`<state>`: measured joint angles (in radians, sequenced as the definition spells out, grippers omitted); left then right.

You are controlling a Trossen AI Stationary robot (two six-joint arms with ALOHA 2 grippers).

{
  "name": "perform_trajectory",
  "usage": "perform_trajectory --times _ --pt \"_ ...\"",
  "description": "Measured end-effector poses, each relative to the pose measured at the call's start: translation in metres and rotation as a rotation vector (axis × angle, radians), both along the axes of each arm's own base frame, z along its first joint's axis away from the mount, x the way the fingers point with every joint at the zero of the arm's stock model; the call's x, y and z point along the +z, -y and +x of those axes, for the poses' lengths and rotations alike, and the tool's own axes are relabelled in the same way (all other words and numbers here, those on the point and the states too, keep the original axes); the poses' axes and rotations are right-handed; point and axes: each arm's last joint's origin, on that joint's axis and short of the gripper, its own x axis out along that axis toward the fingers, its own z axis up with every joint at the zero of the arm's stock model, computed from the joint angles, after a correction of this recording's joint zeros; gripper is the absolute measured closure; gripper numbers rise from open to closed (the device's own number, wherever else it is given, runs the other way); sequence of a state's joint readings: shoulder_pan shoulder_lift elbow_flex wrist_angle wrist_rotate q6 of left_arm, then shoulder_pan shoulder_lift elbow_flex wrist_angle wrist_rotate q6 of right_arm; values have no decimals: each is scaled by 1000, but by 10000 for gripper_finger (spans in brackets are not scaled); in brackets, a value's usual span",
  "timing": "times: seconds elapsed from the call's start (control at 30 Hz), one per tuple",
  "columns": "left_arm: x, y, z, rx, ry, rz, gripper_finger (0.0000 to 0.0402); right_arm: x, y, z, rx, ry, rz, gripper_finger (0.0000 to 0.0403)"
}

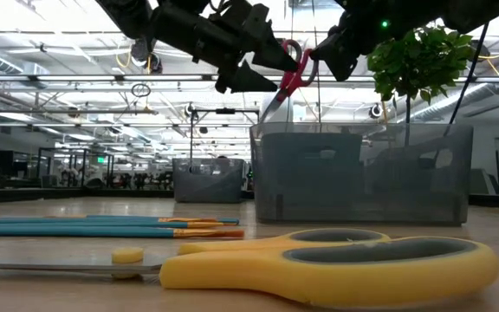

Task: Pick & Place Paint Supplies
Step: Put the red scissors into the top black bin

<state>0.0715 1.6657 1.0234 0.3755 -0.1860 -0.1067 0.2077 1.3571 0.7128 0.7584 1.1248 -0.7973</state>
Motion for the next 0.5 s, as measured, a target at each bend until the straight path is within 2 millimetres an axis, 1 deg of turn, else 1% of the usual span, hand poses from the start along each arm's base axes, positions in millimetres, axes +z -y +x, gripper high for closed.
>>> perform_trajectory --times 0.07,0.13,0.37,0.5 --pt "0 0 0 0 0 0 46 0 0 0 0 0 0 387" --pt "0 -1 0 4 2 0 73 0 0 0 0 0 0 387" --pt "2 -5 0 21 28 -27 199 0 0 0 3 0 0 387" --pt "3 -5 0 20 43 -26 260 0 0 0 2 1 0 387"
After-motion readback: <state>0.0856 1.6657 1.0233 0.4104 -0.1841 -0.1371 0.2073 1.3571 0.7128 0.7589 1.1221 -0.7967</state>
